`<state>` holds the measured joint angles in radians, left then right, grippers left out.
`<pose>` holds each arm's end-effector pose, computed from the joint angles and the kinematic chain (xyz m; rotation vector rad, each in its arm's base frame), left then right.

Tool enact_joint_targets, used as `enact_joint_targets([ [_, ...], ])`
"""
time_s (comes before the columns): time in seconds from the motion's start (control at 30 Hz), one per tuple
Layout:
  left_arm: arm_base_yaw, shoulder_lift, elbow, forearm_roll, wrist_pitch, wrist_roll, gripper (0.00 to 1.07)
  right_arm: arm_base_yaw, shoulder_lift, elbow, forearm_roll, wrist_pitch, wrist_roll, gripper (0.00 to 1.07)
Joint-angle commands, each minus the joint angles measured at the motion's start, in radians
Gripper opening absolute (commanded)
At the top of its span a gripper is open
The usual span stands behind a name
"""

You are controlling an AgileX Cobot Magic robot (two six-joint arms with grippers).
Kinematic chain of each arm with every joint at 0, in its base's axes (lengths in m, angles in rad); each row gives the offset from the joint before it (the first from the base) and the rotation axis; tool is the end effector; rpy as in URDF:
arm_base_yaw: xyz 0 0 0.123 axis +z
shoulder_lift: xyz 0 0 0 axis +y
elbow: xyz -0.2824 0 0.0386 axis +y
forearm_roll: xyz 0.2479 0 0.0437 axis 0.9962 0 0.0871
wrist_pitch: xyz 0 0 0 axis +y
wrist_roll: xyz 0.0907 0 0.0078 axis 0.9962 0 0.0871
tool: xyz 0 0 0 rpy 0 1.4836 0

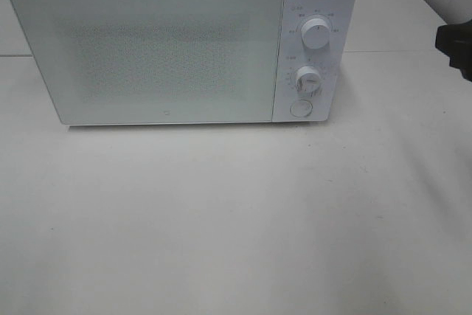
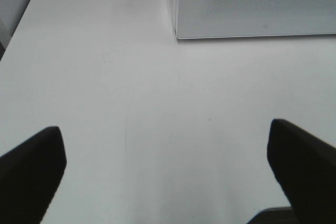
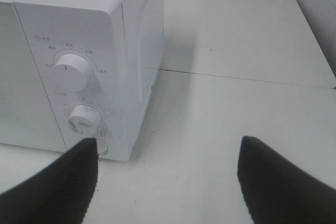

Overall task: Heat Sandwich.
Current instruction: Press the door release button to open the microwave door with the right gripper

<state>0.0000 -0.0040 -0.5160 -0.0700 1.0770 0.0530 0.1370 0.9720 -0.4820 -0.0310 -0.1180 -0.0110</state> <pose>-0.0081 -0.0056 0.2804 0.0588 2.0381 -0.0504 0.1974 0.0275 0.2742 -0.1682 1.8486 0.0696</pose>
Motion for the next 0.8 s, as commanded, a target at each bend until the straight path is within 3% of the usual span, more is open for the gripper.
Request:
enact_joint_targets([
  [0.03, 0.000, -0.008, 0.001, -0.002, -0.010, -0.004, 1.00, -0.004, 0.062, 0.007, -0.018, -0.093, 0.011, 0.72],
  [0.2, 0.000, -0.008, 0.001, -0.002, -0.010, -0.004, 1.00, -0.004, 0.137, 0.075, 0.001, -0.270, 0.011, 0.72],
  [0.47, 0.000, -0.008, 0.001, -0.002, -0.010, -0.004, 1.00, -0.002, 0.197, 0.210, 0.188, -0.535, 0.000, 0.72],
  [0.8, 0.000, -0.008, 0.001, -0.002, -0.010, -0.004, 1.00, 0.213, 0.291, 0.267, 0.403, -0.720, -0.176, 0.72],
])
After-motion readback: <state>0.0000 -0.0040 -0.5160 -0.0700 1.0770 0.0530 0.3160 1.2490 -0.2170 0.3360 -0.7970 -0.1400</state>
